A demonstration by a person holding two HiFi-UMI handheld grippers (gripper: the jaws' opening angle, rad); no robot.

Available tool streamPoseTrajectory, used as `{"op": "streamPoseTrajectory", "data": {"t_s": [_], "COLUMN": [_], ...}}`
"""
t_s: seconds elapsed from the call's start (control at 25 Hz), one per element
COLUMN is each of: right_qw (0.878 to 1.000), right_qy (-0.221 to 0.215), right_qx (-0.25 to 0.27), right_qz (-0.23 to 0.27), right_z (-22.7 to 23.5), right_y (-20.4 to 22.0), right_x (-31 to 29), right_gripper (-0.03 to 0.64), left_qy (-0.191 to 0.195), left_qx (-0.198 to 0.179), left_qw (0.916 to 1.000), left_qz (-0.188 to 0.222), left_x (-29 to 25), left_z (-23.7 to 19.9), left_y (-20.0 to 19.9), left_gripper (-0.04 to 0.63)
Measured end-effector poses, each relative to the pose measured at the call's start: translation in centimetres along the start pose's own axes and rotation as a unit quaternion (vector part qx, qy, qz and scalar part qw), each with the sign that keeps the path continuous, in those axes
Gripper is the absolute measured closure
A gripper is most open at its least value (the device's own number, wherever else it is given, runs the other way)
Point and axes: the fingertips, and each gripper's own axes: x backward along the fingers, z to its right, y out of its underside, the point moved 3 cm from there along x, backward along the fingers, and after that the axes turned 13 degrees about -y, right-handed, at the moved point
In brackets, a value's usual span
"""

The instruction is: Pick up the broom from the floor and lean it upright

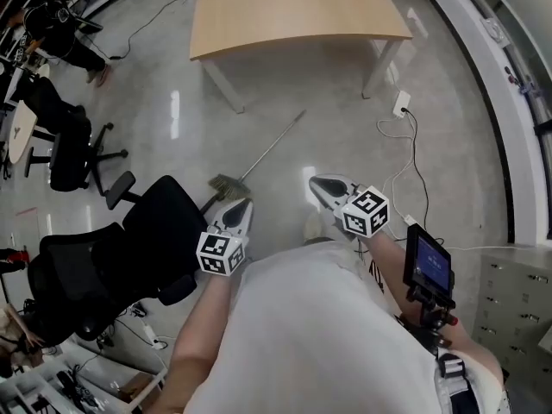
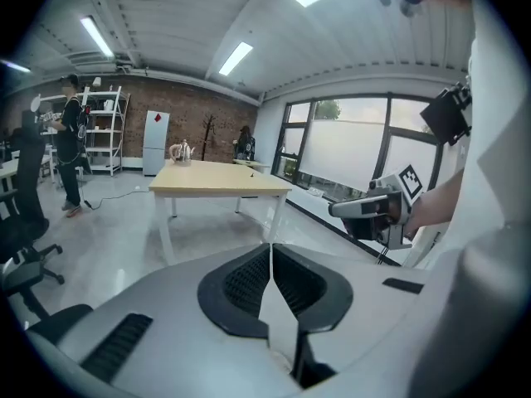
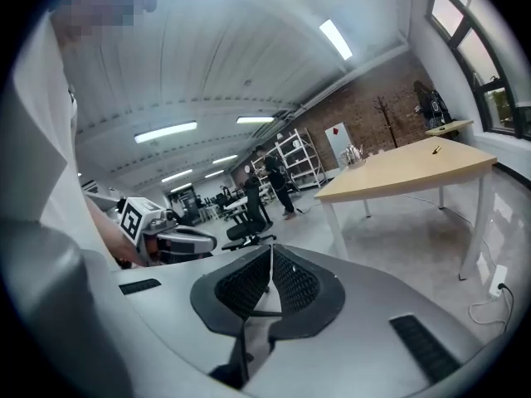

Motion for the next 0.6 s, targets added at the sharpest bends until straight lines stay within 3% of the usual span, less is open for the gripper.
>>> {"op": "streamPoseTrajectory", "data": {"t_s": [0.24,0.6], "right_qw": [1.0,1.0], "right_qy": [-0.004,0.003], "right_qx": [0.02,0.008], "right_qz": [0.004,-0.013], "right_z": [5.3,8.3], "right_y": [-3.1,-5.2], "right_x": [-0.3,-2.5], "right_gripper": [0.597,0.597], "left_qy": [-0.018,-0.024], "left_qx": [-0.003,0.003], "left_qw": [0.9994,0.9994], "left_qz": [0.028,0.025], "left_x": [-3.8,-6.6], "left_z": [-1.8,-5.2], "left_y": [-4.4,-6.7], "left_gripper": [0.577,0.577]}}
